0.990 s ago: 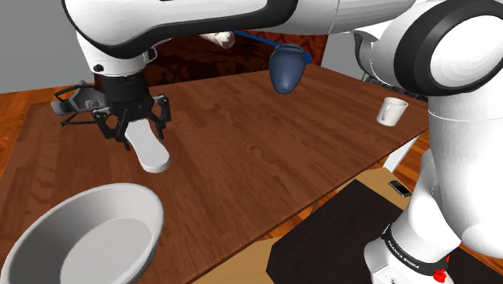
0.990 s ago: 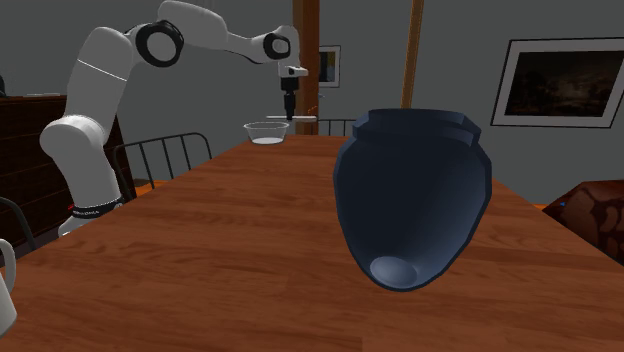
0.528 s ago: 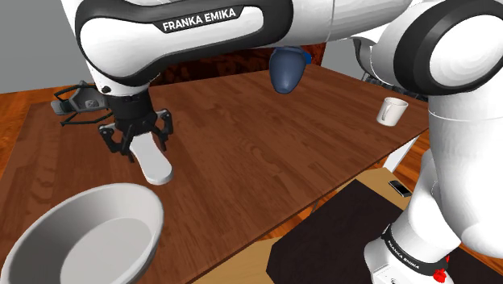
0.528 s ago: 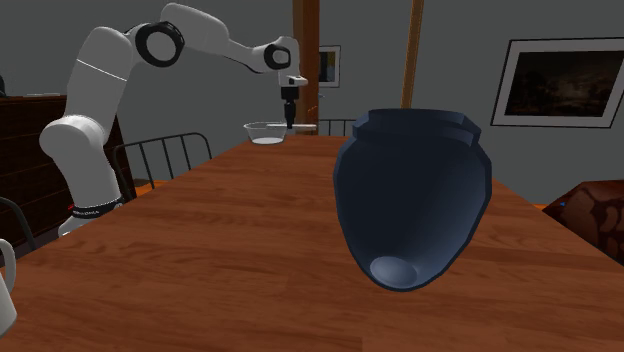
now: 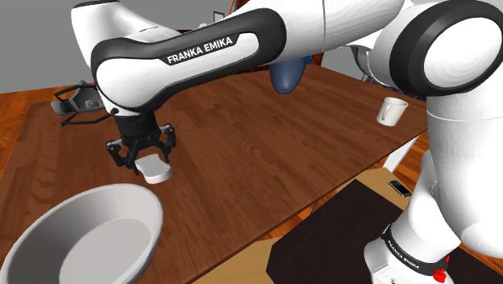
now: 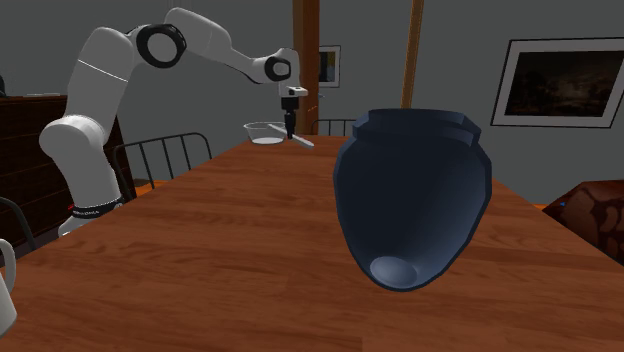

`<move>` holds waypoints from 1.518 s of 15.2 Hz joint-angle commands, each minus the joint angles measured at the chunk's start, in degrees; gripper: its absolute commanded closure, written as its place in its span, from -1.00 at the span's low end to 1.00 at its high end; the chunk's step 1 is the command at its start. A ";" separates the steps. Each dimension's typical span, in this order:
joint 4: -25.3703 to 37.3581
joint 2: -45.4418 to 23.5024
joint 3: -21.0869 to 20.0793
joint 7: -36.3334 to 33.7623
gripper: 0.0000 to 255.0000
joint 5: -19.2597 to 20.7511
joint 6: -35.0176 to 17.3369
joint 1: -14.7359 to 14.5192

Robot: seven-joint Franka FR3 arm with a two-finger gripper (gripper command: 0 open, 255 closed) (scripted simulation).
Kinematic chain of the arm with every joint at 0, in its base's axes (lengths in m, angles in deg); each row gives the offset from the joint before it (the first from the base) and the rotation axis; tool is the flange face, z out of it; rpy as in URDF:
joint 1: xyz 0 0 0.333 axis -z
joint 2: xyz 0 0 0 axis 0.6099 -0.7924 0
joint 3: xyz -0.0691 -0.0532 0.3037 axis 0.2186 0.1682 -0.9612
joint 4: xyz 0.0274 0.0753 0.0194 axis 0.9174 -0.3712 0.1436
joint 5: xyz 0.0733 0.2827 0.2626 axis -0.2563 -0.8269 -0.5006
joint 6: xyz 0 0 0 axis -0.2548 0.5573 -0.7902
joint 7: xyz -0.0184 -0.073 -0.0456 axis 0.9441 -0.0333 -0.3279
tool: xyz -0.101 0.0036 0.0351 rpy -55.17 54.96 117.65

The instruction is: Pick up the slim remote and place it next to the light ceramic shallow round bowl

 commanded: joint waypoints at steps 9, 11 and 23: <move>-3.16 -1.10 0.18 -0.36 1.00 0.38 -4.18 0.07; -3.16 -1.10 0.18 -0.36 1.00 0.39 -4.18 0.07; 1.85 0.42 -0.15 0.08 -1.00 -0.17 2.28 -0.13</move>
